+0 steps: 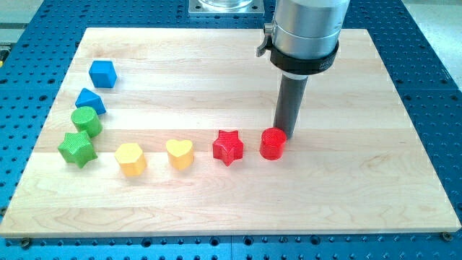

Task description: Form a triangle out of red blocks and triangle

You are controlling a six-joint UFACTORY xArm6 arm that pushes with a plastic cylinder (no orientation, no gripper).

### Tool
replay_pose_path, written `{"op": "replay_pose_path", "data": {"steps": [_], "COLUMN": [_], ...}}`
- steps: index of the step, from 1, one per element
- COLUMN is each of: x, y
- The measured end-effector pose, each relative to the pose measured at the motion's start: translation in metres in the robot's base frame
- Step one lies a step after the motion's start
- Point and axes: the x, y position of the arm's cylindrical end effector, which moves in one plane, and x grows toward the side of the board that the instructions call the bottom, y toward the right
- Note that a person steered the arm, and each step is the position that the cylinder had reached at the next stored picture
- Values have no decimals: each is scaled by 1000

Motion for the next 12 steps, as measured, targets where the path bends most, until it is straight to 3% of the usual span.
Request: {"op": "replay_pose_path", "data": {"steps": [6,7,8,9,11,12], "x": [-9,-18,-59,-119,-235,-233], "y": [-16,-24,-49,-96,-258,-326]}}
